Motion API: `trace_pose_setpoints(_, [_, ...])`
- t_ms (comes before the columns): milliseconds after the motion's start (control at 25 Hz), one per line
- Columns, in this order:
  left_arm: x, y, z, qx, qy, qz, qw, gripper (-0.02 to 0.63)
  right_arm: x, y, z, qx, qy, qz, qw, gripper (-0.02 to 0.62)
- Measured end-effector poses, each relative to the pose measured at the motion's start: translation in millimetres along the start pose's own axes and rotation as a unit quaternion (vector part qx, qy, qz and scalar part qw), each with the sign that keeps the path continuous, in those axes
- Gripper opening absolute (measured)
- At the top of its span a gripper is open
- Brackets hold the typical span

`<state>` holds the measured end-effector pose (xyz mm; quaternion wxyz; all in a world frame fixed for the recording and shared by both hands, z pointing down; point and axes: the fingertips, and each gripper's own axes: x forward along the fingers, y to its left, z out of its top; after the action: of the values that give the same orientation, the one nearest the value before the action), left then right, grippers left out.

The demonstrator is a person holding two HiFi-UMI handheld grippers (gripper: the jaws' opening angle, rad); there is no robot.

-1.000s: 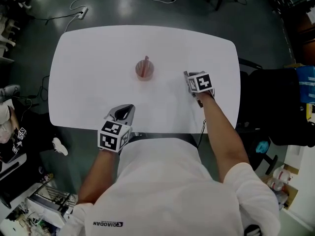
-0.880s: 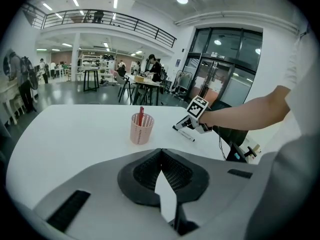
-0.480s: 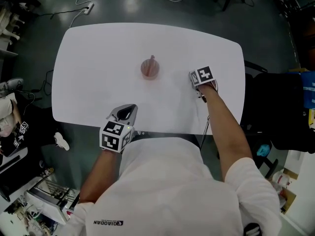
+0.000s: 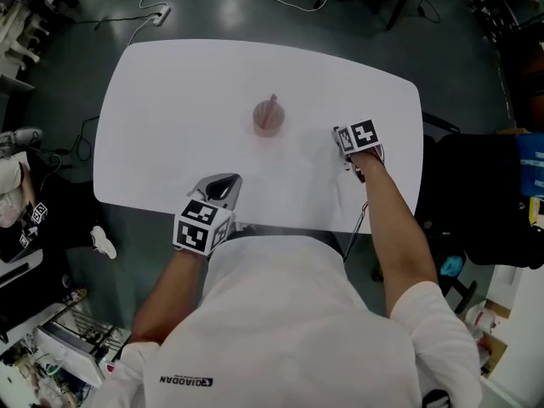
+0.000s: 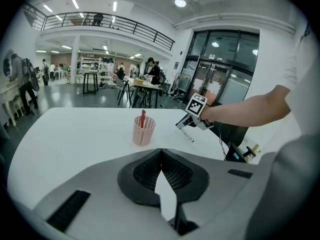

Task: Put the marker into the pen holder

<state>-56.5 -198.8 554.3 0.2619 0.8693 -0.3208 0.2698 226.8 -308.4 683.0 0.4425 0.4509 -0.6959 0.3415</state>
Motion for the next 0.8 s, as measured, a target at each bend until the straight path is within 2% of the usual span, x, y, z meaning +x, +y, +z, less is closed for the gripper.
trace_pose_setpoints(280, [-10.6, -5.4, 1.6, 0.022, -0.004, -0.015, 0.9996, 0.026, -52.9, 35.7, 13.2, -0.014, -0.08, 0.001, 0.997, 0.091])
trace_pose_setpoints(440, [-18.8, -5.0, 2.9, 0.031, -0.013, -0.017, 0.9993, 0.026, -79.7, 61.7, 24.7, 0.011, -0.154, 0.017, 0.988, 0.091])
trace_pose_setpoints(560, [-26.8, -1.8, 3.9, 0.034, -0.022, -0.016, 0.9991, 0.026, -105.7, 81.4, 44.8, 0.048, -0.224, 0.036, 0.973, 0.091])
trace_pose_setpoints(680, [-35.2, 0.7, 2.2, 0.034, -0.028, -0.013, 0.999, 0.026, -131.9, 97.9, 73.9, 0.088, -0.29, 0.06, 0.951, 0.091])
trace_pose_setpoints(800, [-44.0, 2.7, -5.7, 0.029, -0.033, -0.007, 0.999, 0.026, -149.4, 112.6, 103.4, 0.103, -0.337, 0.079, 0.933, 0.091])
